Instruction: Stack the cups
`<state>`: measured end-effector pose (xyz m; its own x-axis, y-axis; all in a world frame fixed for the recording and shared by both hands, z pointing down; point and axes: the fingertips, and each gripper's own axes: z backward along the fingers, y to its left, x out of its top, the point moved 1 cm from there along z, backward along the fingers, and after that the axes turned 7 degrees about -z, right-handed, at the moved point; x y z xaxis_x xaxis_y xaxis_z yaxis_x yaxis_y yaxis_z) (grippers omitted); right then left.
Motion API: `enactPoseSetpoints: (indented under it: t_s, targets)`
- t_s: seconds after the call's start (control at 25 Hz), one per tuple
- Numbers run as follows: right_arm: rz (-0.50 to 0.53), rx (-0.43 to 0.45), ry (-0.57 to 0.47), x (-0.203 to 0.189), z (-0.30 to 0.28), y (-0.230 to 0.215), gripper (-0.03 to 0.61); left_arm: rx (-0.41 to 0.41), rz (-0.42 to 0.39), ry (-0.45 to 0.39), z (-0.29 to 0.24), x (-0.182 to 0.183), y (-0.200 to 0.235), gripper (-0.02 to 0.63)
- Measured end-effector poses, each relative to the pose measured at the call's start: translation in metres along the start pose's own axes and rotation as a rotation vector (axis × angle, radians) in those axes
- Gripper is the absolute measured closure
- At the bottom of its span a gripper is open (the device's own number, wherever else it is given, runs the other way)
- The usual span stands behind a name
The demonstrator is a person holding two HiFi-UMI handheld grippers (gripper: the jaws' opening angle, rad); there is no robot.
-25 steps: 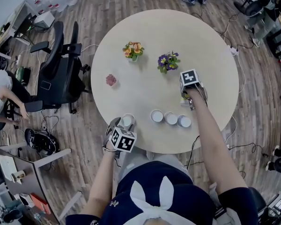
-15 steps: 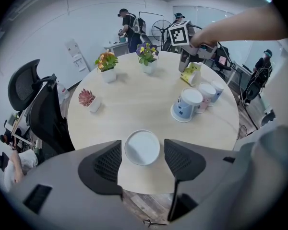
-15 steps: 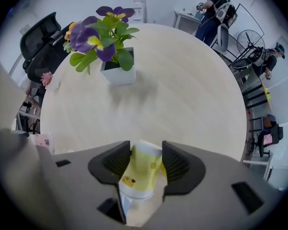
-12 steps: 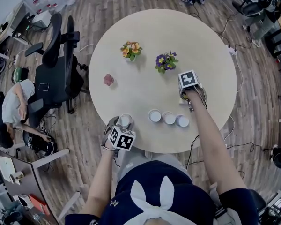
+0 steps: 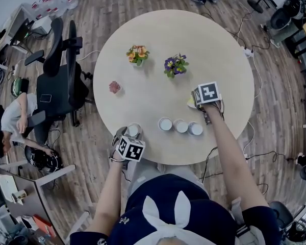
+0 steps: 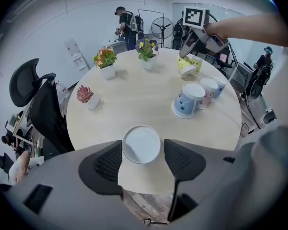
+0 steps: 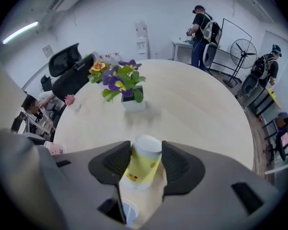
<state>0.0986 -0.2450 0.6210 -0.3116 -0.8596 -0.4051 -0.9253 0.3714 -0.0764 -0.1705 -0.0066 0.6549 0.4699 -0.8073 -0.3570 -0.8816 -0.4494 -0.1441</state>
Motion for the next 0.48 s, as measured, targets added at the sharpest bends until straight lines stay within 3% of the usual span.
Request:
enactPoseSetpoints:
  t_s: [0.2, 0.48]
  targets:
    - [0.103, 0.057, -0.163, -0.014, 0.006, 0.024, 0.370, 0.008, 0.016, -0.007, 0.001, -0.002, 0.000, 0.333]
    - [0.169, 0.043, -0.268, -0.033, 0.008, 0.034, 0.370, 0.017, 0.033, -0.021, 0.001, 0.000, 0.000, 0.348]
